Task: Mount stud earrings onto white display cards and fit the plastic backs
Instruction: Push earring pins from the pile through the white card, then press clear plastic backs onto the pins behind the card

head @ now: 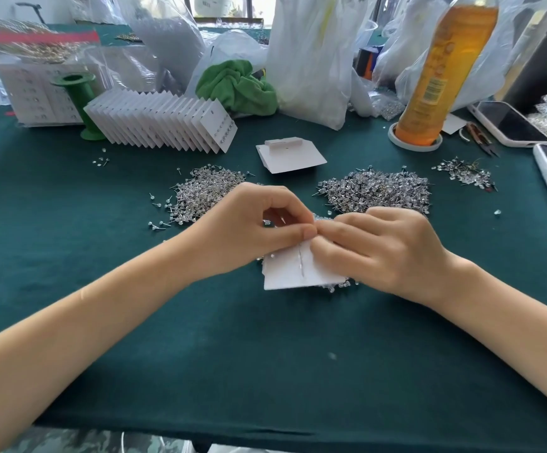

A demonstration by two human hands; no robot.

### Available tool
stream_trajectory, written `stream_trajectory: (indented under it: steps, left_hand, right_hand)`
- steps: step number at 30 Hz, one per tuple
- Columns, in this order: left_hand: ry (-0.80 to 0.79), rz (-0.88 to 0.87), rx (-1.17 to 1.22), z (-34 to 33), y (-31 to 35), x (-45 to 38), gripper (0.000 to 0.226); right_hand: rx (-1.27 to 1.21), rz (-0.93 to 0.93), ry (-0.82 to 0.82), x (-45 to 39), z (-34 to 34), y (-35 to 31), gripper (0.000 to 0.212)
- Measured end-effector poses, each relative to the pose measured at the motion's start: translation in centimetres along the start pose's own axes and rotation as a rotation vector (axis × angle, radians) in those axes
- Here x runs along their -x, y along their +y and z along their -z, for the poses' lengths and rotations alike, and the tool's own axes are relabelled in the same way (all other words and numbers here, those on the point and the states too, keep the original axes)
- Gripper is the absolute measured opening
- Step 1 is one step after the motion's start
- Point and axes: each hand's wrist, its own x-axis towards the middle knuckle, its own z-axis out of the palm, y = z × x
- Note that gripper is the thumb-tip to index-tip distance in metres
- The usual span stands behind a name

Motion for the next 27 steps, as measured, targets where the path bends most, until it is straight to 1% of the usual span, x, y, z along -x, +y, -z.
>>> stream_trajectory:
  steps: [1,2,4,5,7,8,9,11,13,15,16,18,19,20,21,22,23,24,25,27]
  left_hand:
    - [0.047,0.035,0.070,0.0,0.0,-0.1,0.005]
    - [0.127,0.081,0.153,0.1,0.0,-0.3,0.011]
    - [0.282,0.178,0.332,0.6,-0.1,-0.7,0.024]
    - [0.300,0.211,0.420,0.8,-0.2,-0.8,0.027]
    - [0.246,0.233,0.520,0.8,-0.3,-0.7,0.026]
    - [0.221,0.228,0.518,0.6,-0.3,-0.6,0.024]
    - [0.223,0.217,0.496,0.4,-0.4,-0.6,0.020]
    - [0.288,0.198,0.454,0.3,-0.6,-0.7,0.012]
    - [0.339,0.198,0.418,0.4,-0.9,-0.7,0.013]
    - [0.367,0.220,0.363,0.6,-1.2,-0.7,0.016]
    - [0.377,0.229,0.332,0.6,-1.4,-0.7,0.017]
    - [0.396,0.226,0.247,0.5,-1.5,-0.6,0.014]
    - [0.403,0.196,0.149,0.4,-1.5,-0.5,0.014]
    - [0.396,0.149,0.018,0.4,-1.4,-0.4,0.025]
    - [0.363,0.087,-0.102,0.3,-1.3,-0.2,0.043]
    - [0.313,0.018,-0.196,0.3,-1.2,-0.1,0.061]
    - [0.261,-0.037,-0.276,0.2,-1.1,0.0,0.074]
    - [0.219,-0.068,-0.334,0.0,-1.1,0.1,0.081]
    - [0.196,-0.068,-0.370,-0.1,-1.1,0.2,0.083]
    - [0.201,-0.051,-0.384,-0.2,-1.0,0.2,0.078]
  right_hand:
    - [-0.038,-0.058,0.019,-0.1,0.0,0.1,0.015]
    - [-0.090,-0.140,0.037,-0.2,-0.1,0.2,0.013]
    - [-0.199,-0.376,0.060,-0.3,0.0,0.1,0.008]
    - [-0.270,-0.528,0.054,-0.3,0.1,-0.1,0.014]
    - [-0.568,-0.886,0.026,-0.4,0.2,-0.2,0.021]
    - [-0.761,-1.047,0.025,-0.6,0.3,-0.1,0.022]
    - [-0.921,-1.157,0.022,-0.8,0.3,0.0,0.024]
    - [-1.085,-1.235,-0.006,-1.3,0.3,0.1,0.026]
    - [-1.189,-1.281,-0.018,-1.7,0.4,0.1,0.026]
    - [-1.241,-1.388,0.010,-1.7,0.5,0.3,0.030]
    - [-1.243,-1.450,0.008,-1.6,0.5,0.6,0.029]
    - [-1.263,-1.537,-0.027,-1.4,0.5,1.0,0.013]
    - [-1.280,-1.556,-0.045,-1.3,0.4,1.1,0.006]
    - [-1.293,-1.565,-0.056,-1.2,0.4,1.2,0.002]
    - [-1.300,-1.567,-0.058,-1.2,0.4,1.2,0.001]
    - [-1.299,-1.570,-0.055,-1.2,0.4,1.2,0.002]
    - [-1.295,-1.574,-0.046,-1.3,0.4,1.3,0.003]
    - [-1.294,-1.582,-0.036,-1.3,0.5,1.4,0.004]
    - [-1.302,-1.589,-0.031,-1.3,0.5,1.5,0.005]
    - [-1.351,-1.581,-0.047,-1.3,0.5,1.6,0.014]
